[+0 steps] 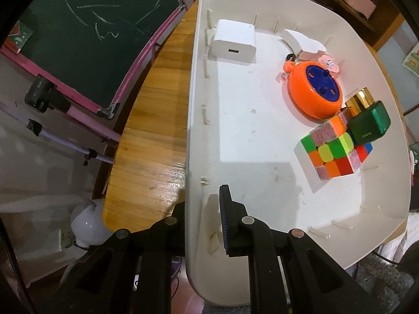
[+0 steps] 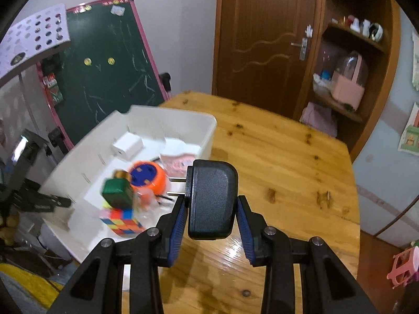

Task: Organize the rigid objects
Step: 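Lift the black charger plug with the right gripper toward the tray, then lower the black charger plug into the tray onto the orange case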

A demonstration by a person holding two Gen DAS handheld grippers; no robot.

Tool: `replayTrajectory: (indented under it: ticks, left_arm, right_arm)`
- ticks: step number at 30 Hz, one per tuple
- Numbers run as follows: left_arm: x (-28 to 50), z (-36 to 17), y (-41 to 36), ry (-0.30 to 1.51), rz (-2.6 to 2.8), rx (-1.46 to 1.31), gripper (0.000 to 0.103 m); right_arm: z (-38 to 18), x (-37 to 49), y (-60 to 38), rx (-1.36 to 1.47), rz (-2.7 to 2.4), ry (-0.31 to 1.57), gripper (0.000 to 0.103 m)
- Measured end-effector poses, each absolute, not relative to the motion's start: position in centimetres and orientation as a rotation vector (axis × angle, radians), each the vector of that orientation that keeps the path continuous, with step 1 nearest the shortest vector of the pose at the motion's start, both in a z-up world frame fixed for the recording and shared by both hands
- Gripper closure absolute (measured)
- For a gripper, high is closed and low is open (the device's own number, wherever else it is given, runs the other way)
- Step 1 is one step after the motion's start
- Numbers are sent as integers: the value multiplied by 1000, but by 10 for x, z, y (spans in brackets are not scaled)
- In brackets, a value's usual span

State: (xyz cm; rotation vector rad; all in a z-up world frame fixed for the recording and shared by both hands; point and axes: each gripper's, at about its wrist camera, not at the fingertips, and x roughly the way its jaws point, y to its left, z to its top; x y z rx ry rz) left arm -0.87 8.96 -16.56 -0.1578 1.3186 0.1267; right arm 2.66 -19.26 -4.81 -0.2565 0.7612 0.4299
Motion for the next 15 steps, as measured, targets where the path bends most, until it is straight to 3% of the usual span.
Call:
replayTrajectory:
  ticks: [15]
  left_arm:
    - [-13, -156, 95, 1279, 80, -180, 89]
  right_arm:
    - [3, 29, -112, -361, 539, 661, 65]
